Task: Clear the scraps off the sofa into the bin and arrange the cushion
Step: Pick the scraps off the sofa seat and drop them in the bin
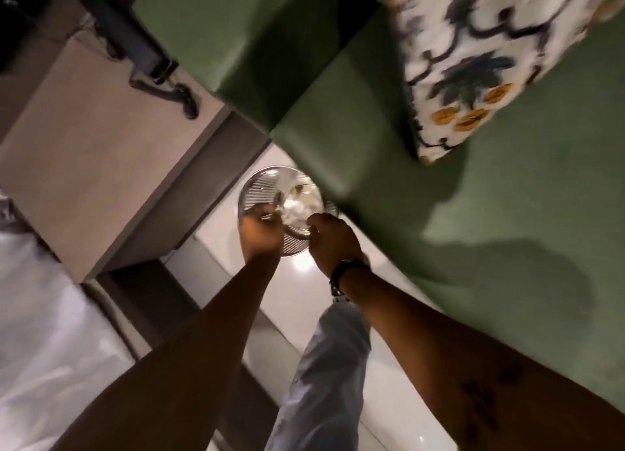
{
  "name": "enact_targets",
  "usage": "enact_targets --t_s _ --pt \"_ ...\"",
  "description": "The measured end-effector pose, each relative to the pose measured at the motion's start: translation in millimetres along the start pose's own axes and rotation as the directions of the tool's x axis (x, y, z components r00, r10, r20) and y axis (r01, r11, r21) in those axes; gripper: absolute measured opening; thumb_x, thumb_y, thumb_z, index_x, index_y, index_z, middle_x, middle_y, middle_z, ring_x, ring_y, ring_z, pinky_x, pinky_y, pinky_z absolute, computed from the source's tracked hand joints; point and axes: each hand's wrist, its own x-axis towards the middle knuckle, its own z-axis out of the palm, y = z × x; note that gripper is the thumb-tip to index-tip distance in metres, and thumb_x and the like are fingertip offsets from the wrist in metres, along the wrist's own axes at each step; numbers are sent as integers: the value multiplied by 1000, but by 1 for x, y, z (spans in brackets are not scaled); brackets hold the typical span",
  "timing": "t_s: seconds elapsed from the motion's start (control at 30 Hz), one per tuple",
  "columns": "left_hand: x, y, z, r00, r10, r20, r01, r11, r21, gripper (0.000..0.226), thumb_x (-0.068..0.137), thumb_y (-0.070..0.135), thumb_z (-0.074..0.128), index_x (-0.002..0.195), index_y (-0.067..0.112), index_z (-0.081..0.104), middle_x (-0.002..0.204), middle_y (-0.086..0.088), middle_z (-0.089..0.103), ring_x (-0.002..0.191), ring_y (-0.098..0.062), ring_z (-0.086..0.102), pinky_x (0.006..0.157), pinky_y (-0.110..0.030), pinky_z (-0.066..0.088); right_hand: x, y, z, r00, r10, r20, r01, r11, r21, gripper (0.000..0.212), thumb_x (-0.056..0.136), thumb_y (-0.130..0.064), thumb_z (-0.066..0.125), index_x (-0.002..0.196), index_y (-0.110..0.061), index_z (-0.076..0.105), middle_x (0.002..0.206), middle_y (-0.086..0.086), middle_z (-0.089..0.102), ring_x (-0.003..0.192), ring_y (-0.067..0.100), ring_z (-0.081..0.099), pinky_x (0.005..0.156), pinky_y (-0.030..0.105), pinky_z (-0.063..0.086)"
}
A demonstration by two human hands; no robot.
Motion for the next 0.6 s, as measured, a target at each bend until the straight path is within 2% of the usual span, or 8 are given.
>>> enact_targets --t_s 0.03,0.1,0.2,0.27,0.33,0.43,0.53,0.6 --pt "-12 12 3 998 57 2 -57 998 24 12 87 4 60 89 3 71 97 -14 75 93 -33 70 84 -22 51 -10 2 -17 999 -26 -22 26 999 18 22 90 -8 50 105 -8 66 109 15 70 101 34 63 82 40 50" --pt "-48 42 14 979 196 55 -197 980 17 13 92 8 58 93 3 70 99 -20 72 86 -37 69 81 -38 57 -34 16 -59 993 -25 -115 32 997 64 18 88 -9 55 98 -9 70 97 16 74 88 35 67 74 39 53" --pt "-117 92 35 889 425 172 -412 905 -105 6 91 8 63 96 9 68 95 -10 66 78 -26 65 68 -32 54 -71 57 -134 962 29 -272 -4 996 93 16 86 -8 58 98 -11 70 93 17 73 78 36 68 70 40 56" --pt "-169 126 65 772 559 304 -545 827 -135 10 89 12 66 99 13 68 96 -5 64 84 -16 61 78 -27 50 -101 104 -191 883 76 -463 -48 996 71 17 84 -5 61 99 -9 69 93 17 72 75 35 68 66 38 57" --pt "-217 162 100 666 627 404 -631 763 -144 14 86 22 66 96 14 70 98 -8 66 88 -19 63 82 -21 45 -130 158 -245 750 161 -641 -143 986 81 18 82 -3 62 97 -9 69 94 14 70 76 33 68 62 34 56" --pt "-291 221 168 489 722 490 -724 649 -233 15 85 16 71 97 7 71 98 -14 68 91 -30 68 86 -33 51 -182 251 -318 559 340 -756 -350 924 156 25 84 -4 59 108 -11 66 112 13 63 94 33 64 73 38 57" --pt "-353 273 243 380 734 562 -779 582 -232 24 86 17 71 107 6 69 110 -16 65 100 -34 66 90 -40 54 -227 344 -369 460 448 -767 -539 827 160 38 88 -7 55 125 -13 56 131 17 51 111 37 55 86 45 53" --pt "-389 301 298 300 752 588 -850 490 -194 28 88 23 67 112 8 67 116 -15 63 105 -34 63 88 -42 54 -248 396 -393 473 462 -750 -619 780 91 44 88 -8 54 131 -15 48 138 18 44 115 40 51 84 49 54"
